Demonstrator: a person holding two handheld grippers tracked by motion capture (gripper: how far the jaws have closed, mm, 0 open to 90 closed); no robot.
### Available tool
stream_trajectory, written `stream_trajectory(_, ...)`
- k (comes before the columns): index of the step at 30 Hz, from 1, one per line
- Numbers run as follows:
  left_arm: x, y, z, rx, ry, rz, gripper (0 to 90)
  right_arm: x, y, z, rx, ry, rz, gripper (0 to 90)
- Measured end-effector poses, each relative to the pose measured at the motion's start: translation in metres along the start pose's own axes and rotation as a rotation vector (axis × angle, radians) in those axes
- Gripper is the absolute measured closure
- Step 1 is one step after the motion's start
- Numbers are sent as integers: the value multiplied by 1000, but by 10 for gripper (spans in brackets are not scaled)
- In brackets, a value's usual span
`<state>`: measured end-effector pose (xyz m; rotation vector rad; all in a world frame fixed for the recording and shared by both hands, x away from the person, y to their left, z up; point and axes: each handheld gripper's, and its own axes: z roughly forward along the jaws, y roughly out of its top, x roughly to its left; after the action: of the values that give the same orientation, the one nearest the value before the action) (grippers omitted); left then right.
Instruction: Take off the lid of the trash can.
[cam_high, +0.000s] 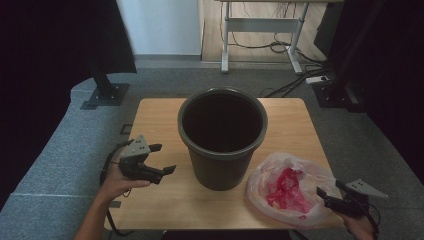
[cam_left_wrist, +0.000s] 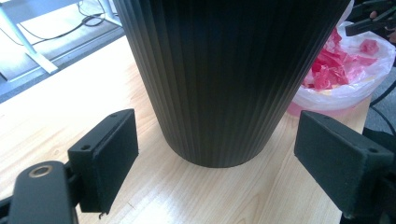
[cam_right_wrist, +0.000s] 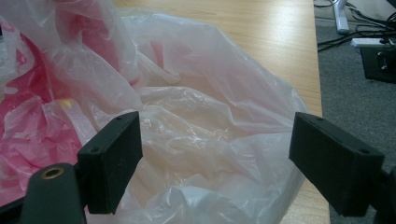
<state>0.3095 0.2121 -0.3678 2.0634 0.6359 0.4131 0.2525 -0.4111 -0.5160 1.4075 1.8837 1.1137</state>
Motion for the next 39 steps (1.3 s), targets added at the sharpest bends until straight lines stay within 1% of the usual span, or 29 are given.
stream_trajectory(1,2,5,-1,-6,0,-1,134,0,0,0,0,1,0,168)
stream_trajectory(3,3,9,-2,-10,0,4,134,0,0,0,1,1,0,168)
stream_trajectory(4,3,9,-2,-10,0,4,134,0,0,0,1,1,-1,168)
stream_trajectory(7,7,17,-3,-20,11,0,135,0,0,0,1,1,1,168)
stream_trajectory(13,12,24,-4,-22,23,-4,136,0,0,1,2,0,0,168)
stream_trajectory(14,13,28,-5,-29,24,-7,136,0,0,1,2,0,-1,168)
stream_trajectory(16,14,29,-5,-30,24,-7,136,0,-1,1,3,-1,-1,168)
stream_trajectory(19,16,35,-5,-30,23,-2,136,-1,-1,2,5,0,-1,168)
stream_trajectory(23,19,41,-9,-39,11,1,136,0,0,1,1,1,2,168)
stream_trajectory(25,20,45,-11,-37,17,5,138,0,0,0,-1,1,2,168)
stream_trajectory(29,23,51,-14,-42,15,2,138,-1,-1,1,1,-2,-1,168)
stream_trajectory(33,25,56,-14,-51,16,0,138,-1,-1,1,0,-1,-1,168)
stream_trajectory(38,29,71,-10,-46,9,12,137,-1,-1,1,3,0,0,168)
stream_trajectory(39,29,71,-10,-46,9,12,137,-1,-1,1,4,1,-1,168)
